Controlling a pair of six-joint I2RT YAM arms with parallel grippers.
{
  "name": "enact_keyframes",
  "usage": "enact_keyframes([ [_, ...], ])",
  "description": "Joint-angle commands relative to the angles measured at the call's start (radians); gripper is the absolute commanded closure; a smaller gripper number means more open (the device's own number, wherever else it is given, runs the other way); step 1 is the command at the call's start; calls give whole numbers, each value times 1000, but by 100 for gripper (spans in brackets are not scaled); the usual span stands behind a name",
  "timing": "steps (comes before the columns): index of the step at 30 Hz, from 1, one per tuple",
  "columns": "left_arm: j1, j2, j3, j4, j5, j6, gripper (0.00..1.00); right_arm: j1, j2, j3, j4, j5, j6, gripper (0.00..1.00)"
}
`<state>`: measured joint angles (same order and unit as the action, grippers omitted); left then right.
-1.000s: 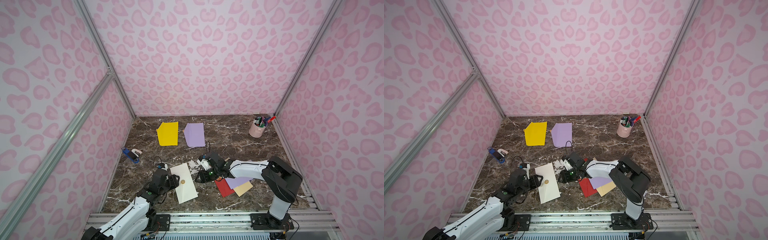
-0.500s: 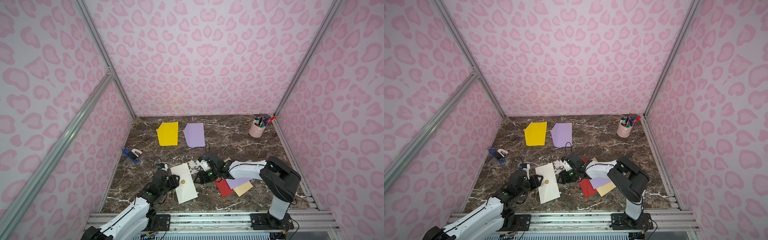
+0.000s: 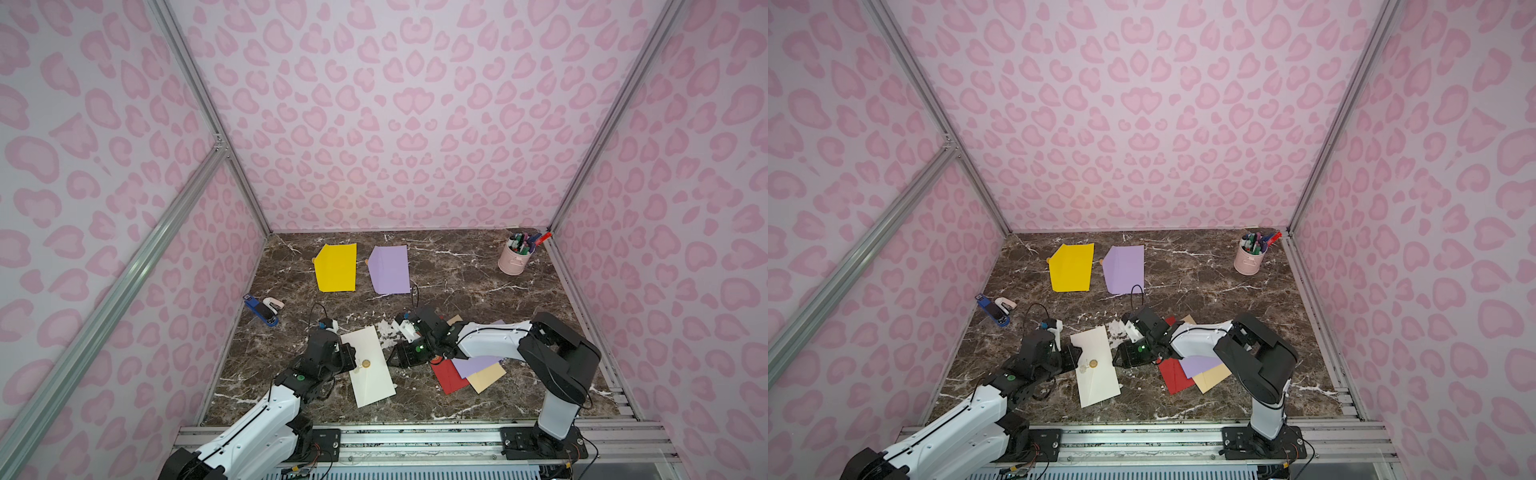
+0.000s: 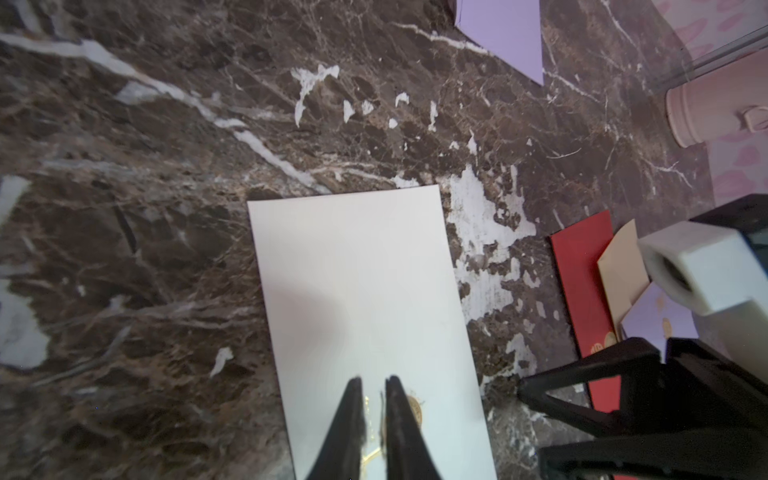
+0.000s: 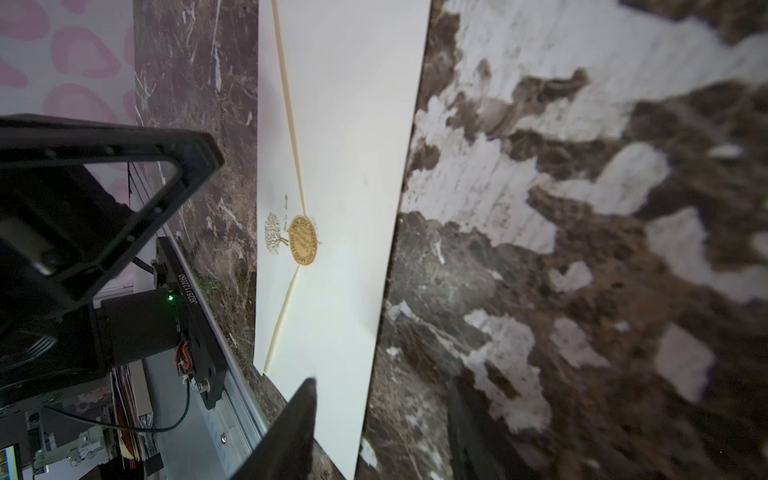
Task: Open the envelope
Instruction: Pick up the envelope from the center of the board.
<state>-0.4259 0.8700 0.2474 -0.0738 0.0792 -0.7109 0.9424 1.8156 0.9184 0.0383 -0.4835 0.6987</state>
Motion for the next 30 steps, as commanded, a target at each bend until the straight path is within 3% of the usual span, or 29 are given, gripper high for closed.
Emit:
enact_keyframes([
  [1,-2,20,-6,38,16,10,96,1,-2,-7,-25,11,-1,48],
  [20,-3,56,-51,42,-29,-1,96,7,-12,-9,-22,-4,-5,47],
  [30,-2,66,-104,72,-22,-17,96,14,11,-43,80,-91,51,47],
])
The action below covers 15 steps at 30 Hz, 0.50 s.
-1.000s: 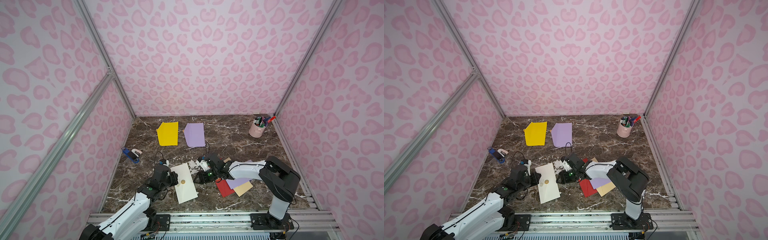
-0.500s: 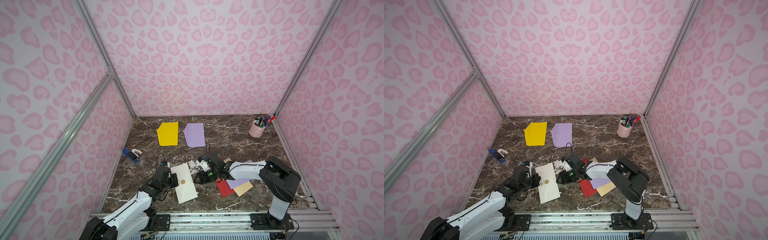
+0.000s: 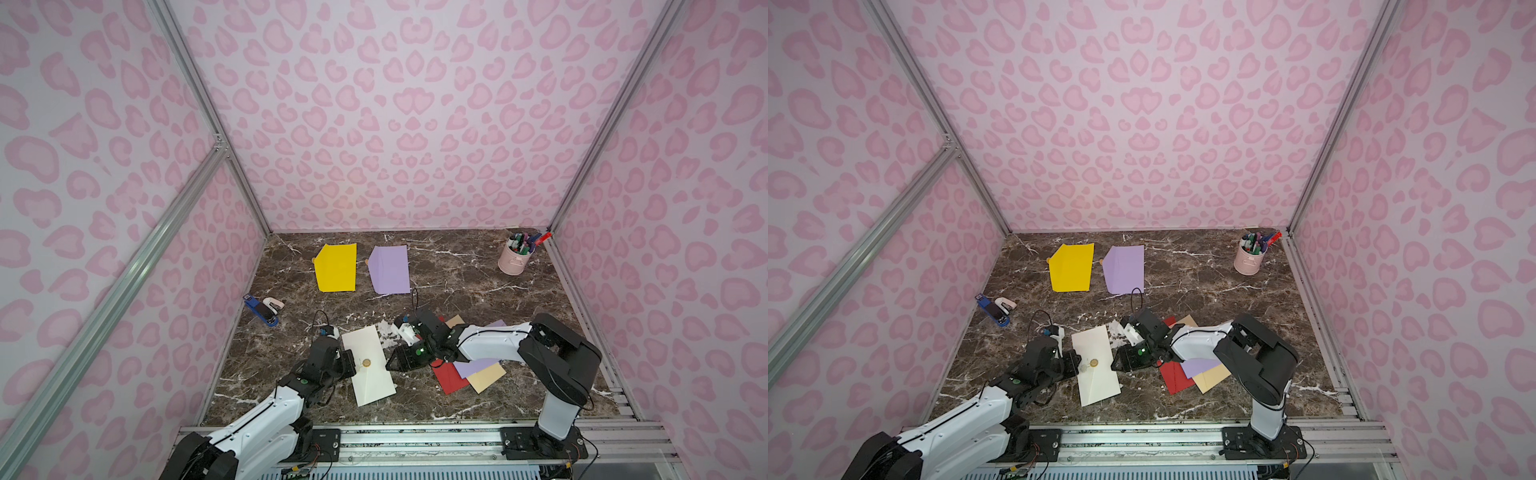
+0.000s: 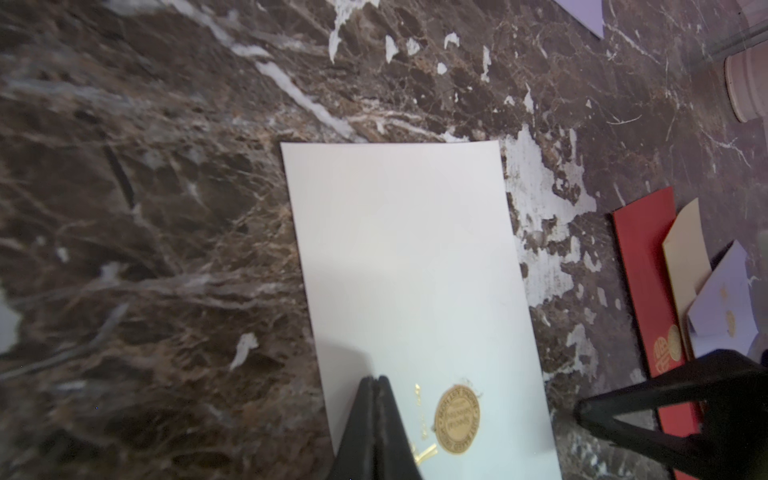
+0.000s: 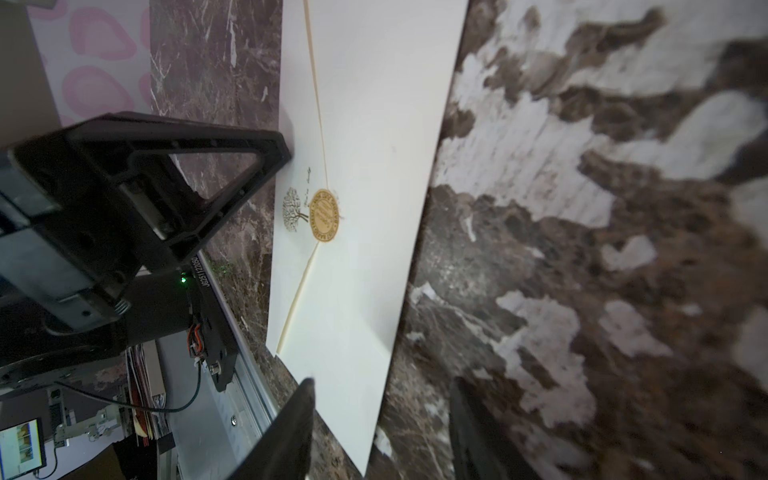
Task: Open the envelope
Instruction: Pick up the envelope from the center of the board.
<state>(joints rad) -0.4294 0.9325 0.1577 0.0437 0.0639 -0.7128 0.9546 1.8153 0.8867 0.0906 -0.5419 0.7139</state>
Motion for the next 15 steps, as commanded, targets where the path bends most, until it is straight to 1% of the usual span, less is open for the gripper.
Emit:
enact_keyframes([
  [1,0,3,-19,-44,-5,-15,96,1,15,-15,43,-41,45,47],
  [10,0,-26,-27,-60,-9,-18,96,0,48,-23,135,-110,102,46],
  [15,0,-28,-29,-56,-7,-17,96,-4,57,-28,166,-126,123,46],
])
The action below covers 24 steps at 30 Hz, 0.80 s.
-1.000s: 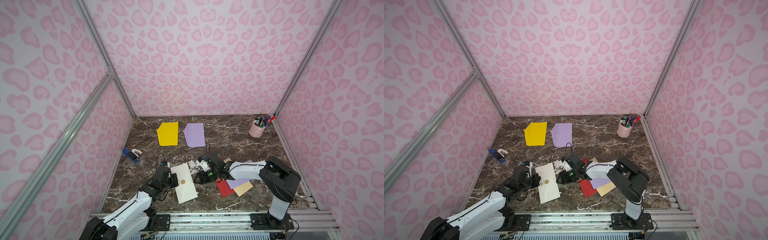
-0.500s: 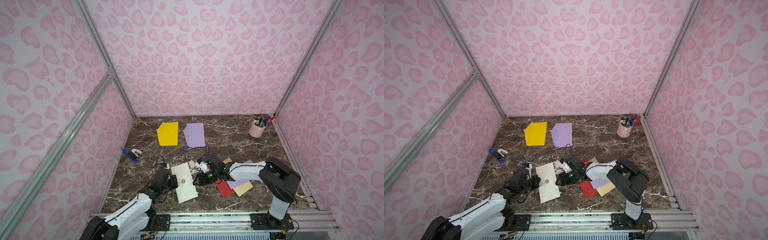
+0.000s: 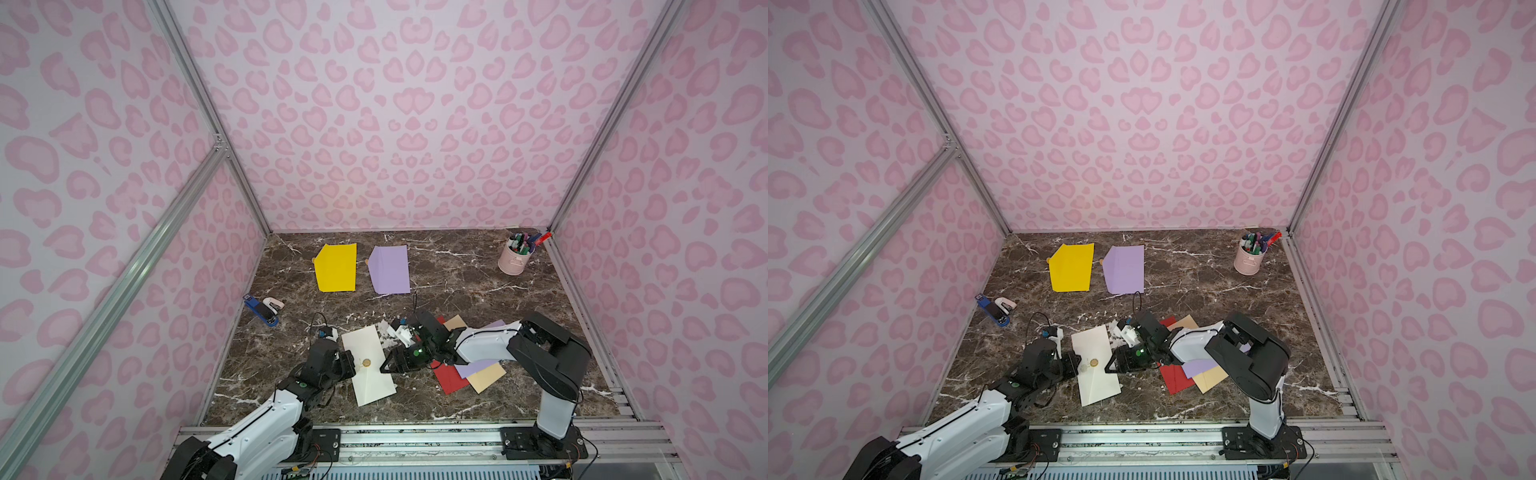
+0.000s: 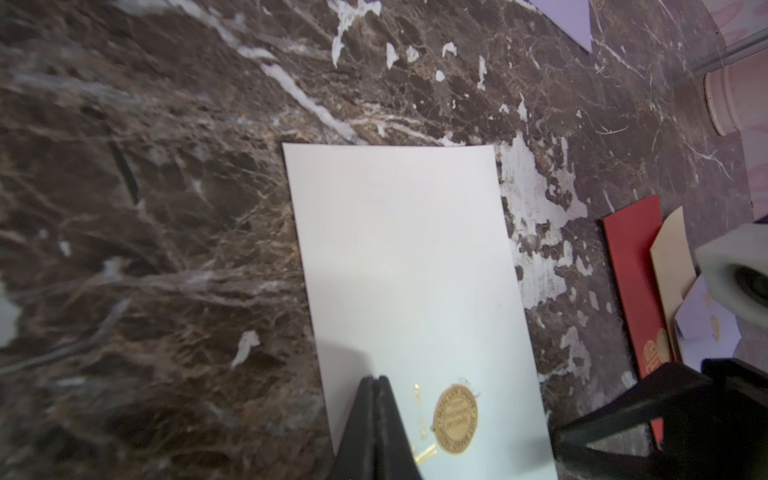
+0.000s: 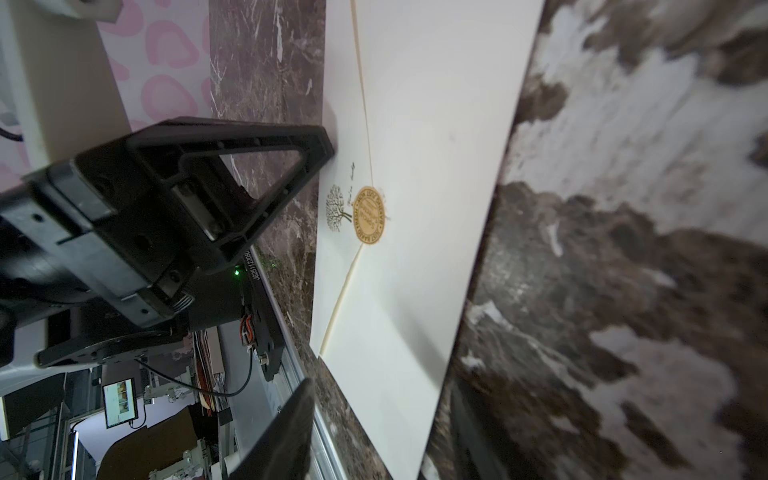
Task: Open the envelope
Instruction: Pick up the envelope from the center of the board.
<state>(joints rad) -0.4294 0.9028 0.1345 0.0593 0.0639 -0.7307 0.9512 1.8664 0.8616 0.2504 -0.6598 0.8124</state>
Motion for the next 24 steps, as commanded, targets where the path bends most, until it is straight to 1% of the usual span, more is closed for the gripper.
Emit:
enact_keyframes([
  [1,0,3,-6,-72,-6,1,96,-2,8,-5,16,-13,30,46],
  [18,1,11,-9,-56,7,0,96,-18,39,-27,250,-125,158,47],
  [24,-1,13,-13,-46,12,-3,96,-25,53,-19,303,-142,188,50],
])
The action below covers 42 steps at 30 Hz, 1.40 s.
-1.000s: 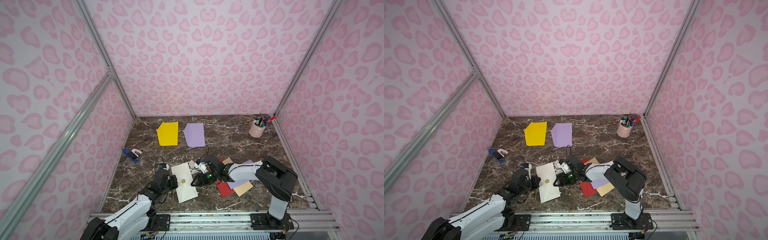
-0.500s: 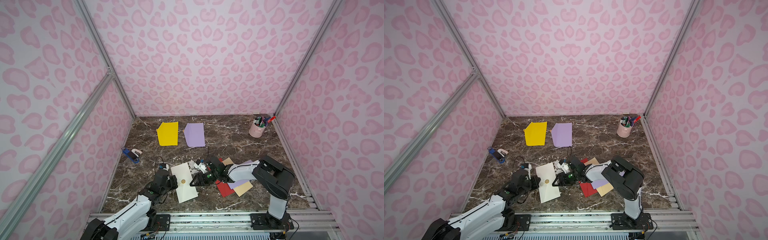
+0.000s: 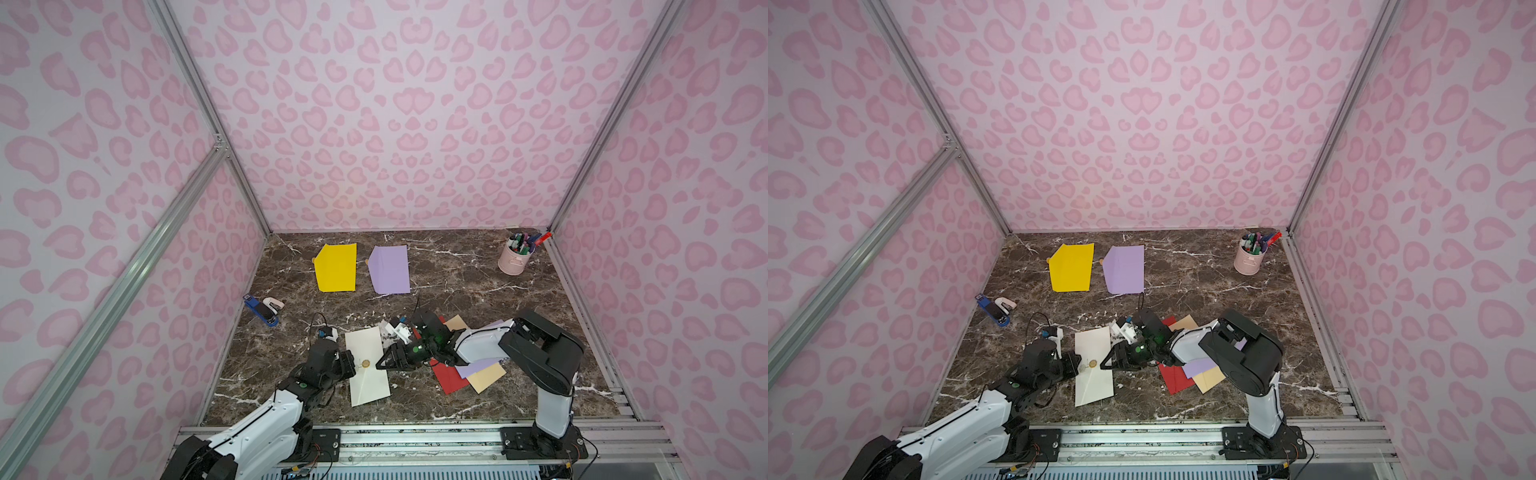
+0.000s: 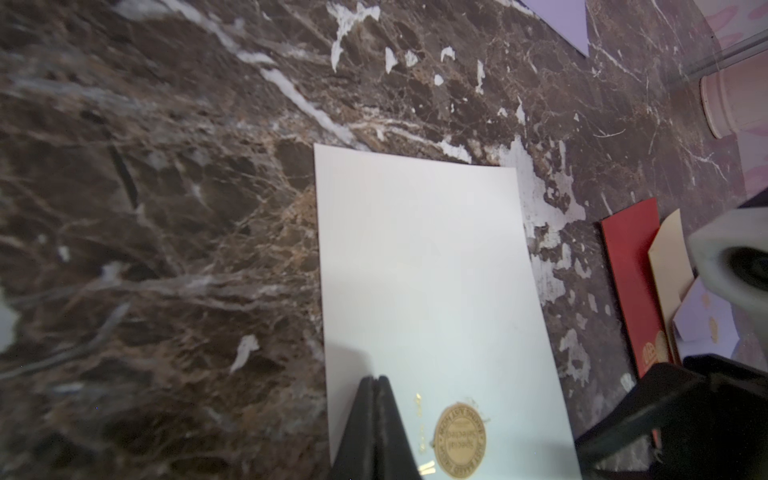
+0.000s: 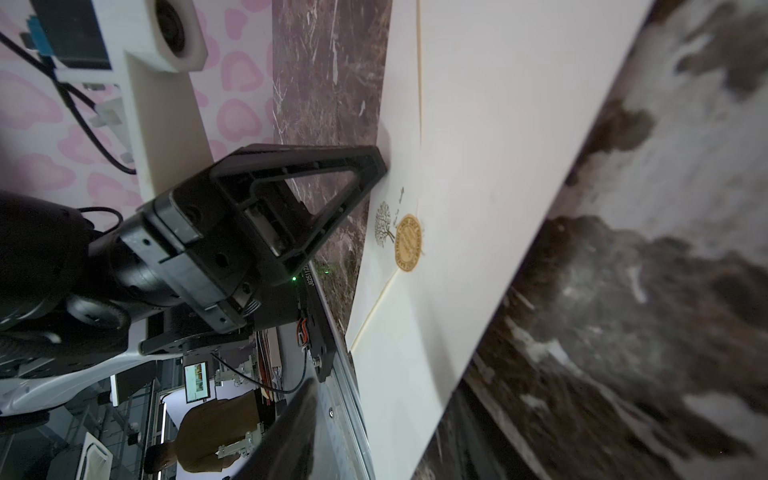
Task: Open the envelope
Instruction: Pick up the envelope from the center of the board.
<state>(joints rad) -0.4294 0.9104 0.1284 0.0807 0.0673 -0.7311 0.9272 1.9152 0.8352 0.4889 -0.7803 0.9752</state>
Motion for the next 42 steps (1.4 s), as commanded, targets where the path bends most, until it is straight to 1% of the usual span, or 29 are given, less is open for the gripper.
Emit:
enact_keyframes([
  [1,-1,5,-7,-66,9,-2,96,-1,9,11,70,-26,28,50],
  [8,-1,-1,-13,-60,14,-7,96,-8,40,18,104,-31,53,56],
  [29,0,10,-23,-32,28,-18,96,-9,99,64,106,-37,58,71],
  [42,-1,-11,-13,-36,26,-21,96,-9,117,85,70,-34,37,97],
])
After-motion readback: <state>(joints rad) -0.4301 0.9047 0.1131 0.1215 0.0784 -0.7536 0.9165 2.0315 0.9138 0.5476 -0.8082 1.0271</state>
